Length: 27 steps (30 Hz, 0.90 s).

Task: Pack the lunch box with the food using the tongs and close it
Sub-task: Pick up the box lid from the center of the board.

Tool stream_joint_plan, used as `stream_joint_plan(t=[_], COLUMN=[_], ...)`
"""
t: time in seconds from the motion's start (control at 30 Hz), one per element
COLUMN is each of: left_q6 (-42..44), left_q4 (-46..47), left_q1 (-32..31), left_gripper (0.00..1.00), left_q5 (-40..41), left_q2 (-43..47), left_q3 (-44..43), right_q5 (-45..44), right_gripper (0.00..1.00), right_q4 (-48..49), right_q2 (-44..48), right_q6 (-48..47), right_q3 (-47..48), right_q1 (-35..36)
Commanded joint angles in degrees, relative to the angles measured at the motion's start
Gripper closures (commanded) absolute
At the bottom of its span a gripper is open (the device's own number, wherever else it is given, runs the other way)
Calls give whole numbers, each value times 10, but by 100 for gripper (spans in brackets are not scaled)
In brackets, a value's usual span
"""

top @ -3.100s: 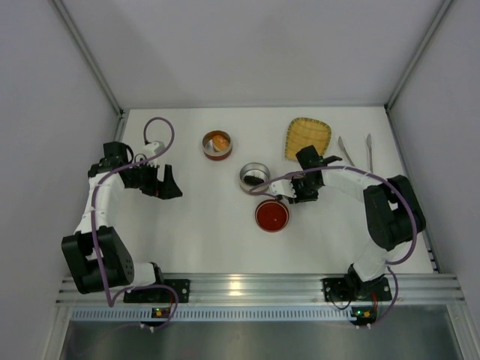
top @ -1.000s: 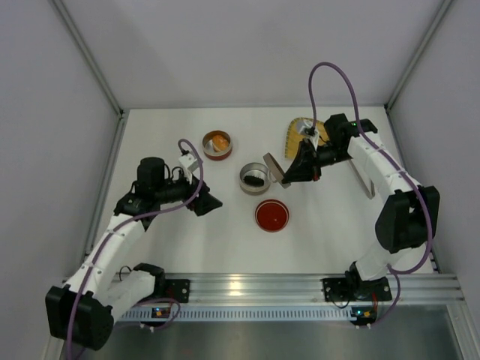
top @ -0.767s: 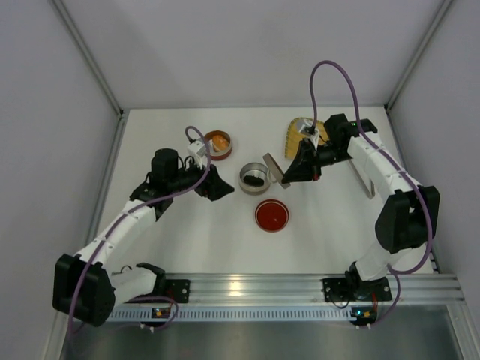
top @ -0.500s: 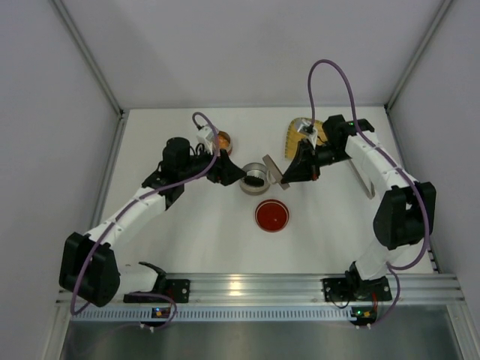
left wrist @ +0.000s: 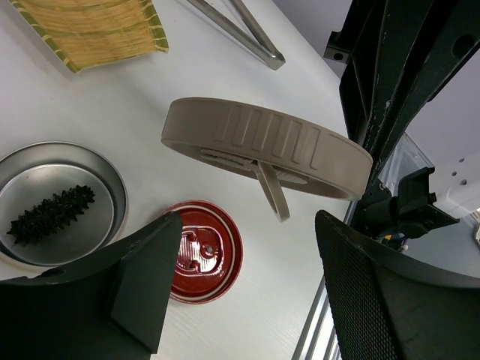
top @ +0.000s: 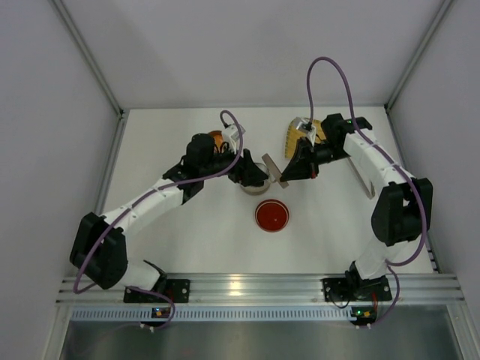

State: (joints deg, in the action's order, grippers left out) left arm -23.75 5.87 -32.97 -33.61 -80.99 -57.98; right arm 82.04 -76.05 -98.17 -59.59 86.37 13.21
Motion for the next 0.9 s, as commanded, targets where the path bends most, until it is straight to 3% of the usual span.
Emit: stream_joint_plan(t=[0.0,0.27,0.4,0.7,0.87], left_q6=[18,19,7,7,5], left_q4=[17,15,20,23,25], left_q1=[-12,-24,-26,-35,-35], left_gripper=[23,32,50,57,73], left_q5=[-5,4,6,-1,-8], left_q2=[-11,-37,-54,-65,-64], left_q3=[-29,-56,-62,-61,-64], right_q5=[86,98,100,101,101], right_gripper=[100,100,100,100,100], right_q4=[-102,-101,-101,-102,-102], right_q2=[-1,11,11,17,27], right_q6=[-6,-2,4,11,12], right_q3=[28,22,25,28,24], right_q1=[-2,-2,-3,-2,-2])
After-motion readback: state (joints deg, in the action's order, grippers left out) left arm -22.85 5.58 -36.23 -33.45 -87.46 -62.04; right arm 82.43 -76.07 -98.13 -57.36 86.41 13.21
